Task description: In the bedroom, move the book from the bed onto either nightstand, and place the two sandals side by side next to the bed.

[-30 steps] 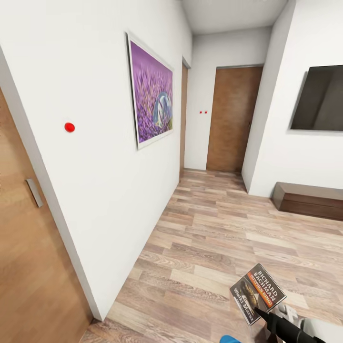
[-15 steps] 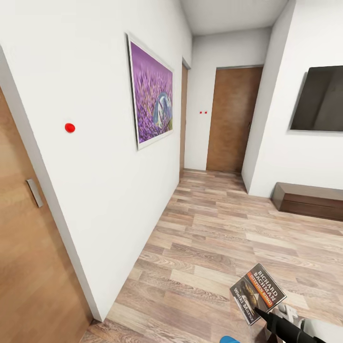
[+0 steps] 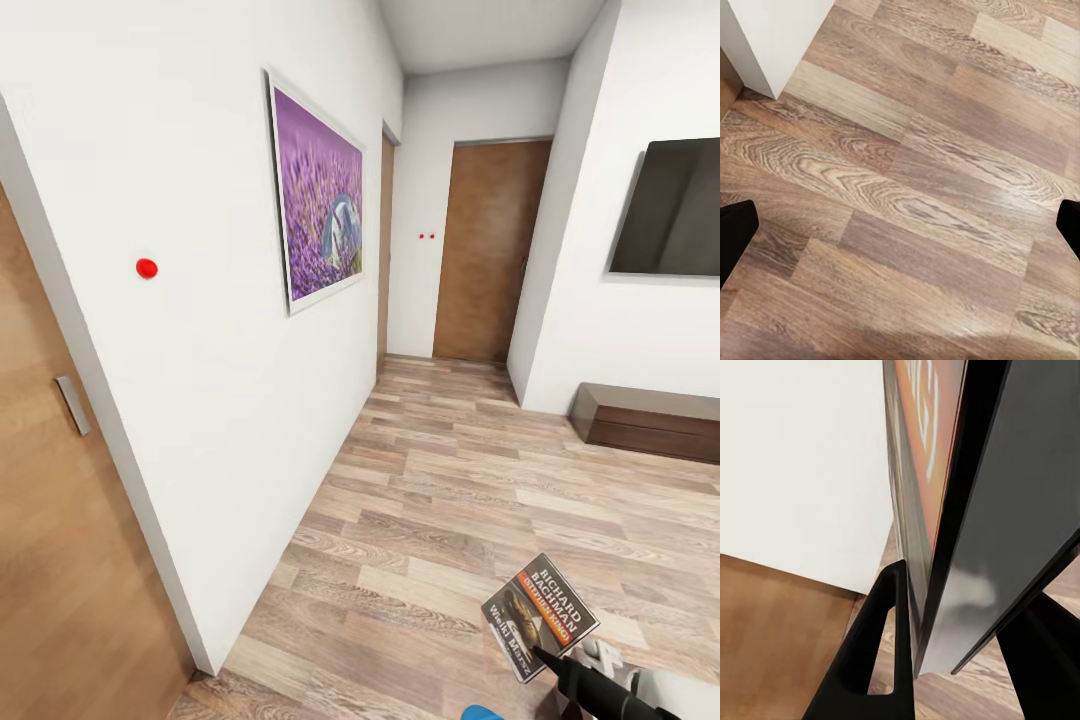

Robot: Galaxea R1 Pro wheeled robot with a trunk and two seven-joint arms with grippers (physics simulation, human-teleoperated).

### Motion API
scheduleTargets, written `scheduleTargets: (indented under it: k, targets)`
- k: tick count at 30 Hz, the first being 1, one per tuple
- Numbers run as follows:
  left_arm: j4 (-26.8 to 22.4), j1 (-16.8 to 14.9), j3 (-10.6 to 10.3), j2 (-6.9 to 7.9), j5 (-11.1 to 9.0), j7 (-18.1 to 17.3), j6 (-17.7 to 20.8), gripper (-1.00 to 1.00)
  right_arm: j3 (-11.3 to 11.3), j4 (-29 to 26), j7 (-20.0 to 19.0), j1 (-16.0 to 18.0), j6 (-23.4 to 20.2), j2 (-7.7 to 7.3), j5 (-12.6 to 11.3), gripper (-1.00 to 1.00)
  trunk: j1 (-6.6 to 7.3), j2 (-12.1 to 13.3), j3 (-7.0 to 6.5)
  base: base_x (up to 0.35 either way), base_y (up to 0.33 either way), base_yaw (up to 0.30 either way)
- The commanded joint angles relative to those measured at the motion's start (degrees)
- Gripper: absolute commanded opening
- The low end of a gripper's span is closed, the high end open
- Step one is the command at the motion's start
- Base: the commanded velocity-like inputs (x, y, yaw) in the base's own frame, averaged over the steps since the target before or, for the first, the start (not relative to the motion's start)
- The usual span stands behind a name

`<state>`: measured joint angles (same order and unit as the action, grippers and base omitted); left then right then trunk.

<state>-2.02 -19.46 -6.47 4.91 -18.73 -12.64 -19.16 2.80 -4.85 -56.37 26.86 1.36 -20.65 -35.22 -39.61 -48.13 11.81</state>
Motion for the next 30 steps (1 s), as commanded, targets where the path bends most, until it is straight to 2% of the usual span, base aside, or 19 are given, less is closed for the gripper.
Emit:
scheduleTargets:
  k: [1, 8, 17, 25, 30]
  targets:
    - [0.06, -0.05, -0.47, 0.02, -0.61, -0.25, -0.18, 1.00, 0.28, 0.05, -0.15, 0.05, 0.13, -0.02, -0.29, -1.00, -0.01, -0.06, 0.08, 0.000, 0.000, 0.000]
    - [0.05, -0.05, -0.39, 0.05, -0.62, -0.26, -0.18, 1.00, 0.28, 0.10, -0.06, 0.07, 0.13, -0.02, -0.29, -1.00, -0.01, -0.06, 0.08, 0.005, 0.042, 0.000]
    - [0.03, -0.05, -0.38, 0.10, -0.64, -0.31, -0.18, 1.00, 0.28, 0.10, 0.03, 0.07, 0.09, -0.03, -0.29, -1.00, -0.01, -0.06, 0.08, 0.063, 0.217, 0.000]
    - [0.00, -0.05, -0.38, 0.10, -0.63, -0.37, -0.18, 1.00, 0.28, 0.10, 0.18, 0.06, 0.12, 0.08, -0.29, -1.00, -0.01, -0.06, 0.08, 0.013, 0.019, 0.000]
    - [0.00, -0.05, -0.38, 0.10, -0.64, -0.35, -0.16, 1.00, 0.28, 0.10, 0.20, 0.05, 0.13, 0.07, -0.29, -1.00, -0.01, -0.06, 0.08, 0.239, 0.001, 0.000]
